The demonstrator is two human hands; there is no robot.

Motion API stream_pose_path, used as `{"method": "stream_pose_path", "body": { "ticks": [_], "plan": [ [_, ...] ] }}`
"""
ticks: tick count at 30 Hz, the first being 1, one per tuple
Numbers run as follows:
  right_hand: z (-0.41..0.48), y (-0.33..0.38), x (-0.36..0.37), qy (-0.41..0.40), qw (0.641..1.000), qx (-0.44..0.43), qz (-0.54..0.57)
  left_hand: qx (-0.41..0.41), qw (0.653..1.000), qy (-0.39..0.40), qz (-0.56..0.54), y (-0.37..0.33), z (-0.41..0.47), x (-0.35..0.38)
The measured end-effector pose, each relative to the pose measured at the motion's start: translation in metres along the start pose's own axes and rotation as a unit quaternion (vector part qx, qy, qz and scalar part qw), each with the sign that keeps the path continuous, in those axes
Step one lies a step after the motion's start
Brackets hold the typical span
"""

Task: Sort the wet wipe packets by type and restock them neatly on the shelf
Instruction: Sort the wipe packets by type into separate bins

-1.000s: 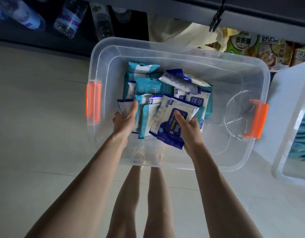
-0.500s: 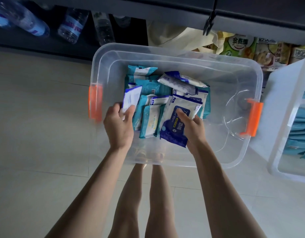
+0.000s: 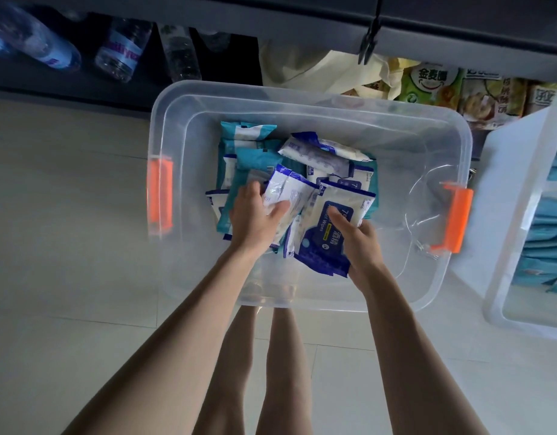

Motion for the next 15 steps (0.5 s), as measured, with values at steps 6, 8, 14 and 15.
{"method": "stream_pose_path", "body": {
  "ticks": [6,8,14,15],
  "plan": [
    [-0.002,-0.004,0.010,0.003,0.999,0.039,0.016,-0.058,0.993,0.081,-0.056,0.003,0.007,-0.005],
    [-0.005,-0.002,0.012,0.001,0.998,0.052,0.036,-0.046,0.995,0.074,-0.051,0.005,0.003,-0.011],
    [-0.022,0.007,0.017,0.021,0.997,0.048,0.061,-0.040,0.977,-0.012,-0.208,0.015,-0.025,-0.046],
    [-0.026,0.010,0.018,0.023,0.997,0.042,0.058,-0.032,0.972,-0.028,-0.233,0.014,-0.029,-0.054]
  ]
}}
Point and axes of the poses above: each hand's wrist, its own z-axis towards the middle knuckle, its own x-axis out of the palm, y = z × x, the point moved 6 cm from there along z, towards the middle knuckle, and after that the axes turned 8 degrees about z, right-handed, at the moved point
